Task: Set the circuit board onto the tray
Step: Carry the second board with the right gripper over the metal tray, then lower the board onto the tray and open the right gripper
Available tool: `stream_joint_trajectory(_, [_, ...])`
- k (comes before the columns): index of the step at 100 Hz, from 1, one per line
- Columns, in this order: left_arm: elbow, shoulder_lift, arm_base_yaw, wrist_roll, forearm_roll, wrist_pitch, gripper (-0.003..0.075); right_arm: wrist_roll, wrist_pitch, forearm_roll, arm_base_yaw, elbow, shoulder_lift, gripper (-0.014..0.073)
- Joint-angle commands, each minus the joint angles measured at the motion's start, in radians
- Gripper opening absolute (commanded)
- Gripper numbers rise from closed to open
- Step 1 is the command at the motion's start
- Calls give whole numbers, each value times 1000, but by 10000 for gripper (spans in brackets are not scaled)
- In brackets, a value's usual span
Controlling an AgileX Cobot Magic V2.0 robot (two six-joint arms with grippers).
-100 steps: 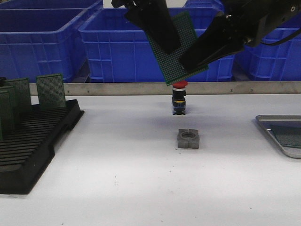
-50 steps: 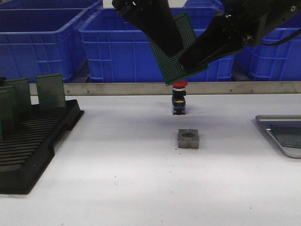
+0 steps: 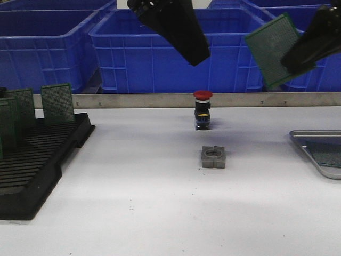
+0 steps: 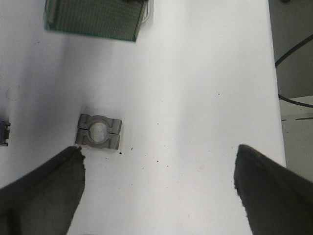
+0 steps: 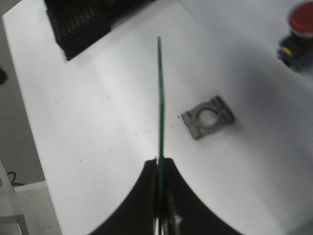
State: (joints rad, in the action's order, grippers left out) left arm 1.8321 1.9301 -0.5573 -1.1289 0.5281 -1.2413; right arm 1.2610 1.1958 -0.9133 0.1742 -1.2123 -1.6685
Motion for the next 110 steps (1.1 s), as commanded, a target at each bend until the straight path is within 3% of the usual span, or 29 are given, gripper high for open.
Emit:
stream_joint_trajectory(1, [26, -53, -8, 8, 55, -22, 587, -95, 46, -15, 67, -30, 29, -67])
stream_joint_trajectory(29, [26, -53, -8, 8, 55, -26, 587, -392, 13, -9, 237, -28, -98, -67])
stream_joint_trajectory(75, [26, -53, -8, 8, 56, -26, 587, -437, -43, -6, 252, -28, -257, -67])
stream_joint_trajectory(110, [26, -53, -8, 8, 57, -26, 587, -447, -78, 2, 252, -28, -270, -65])
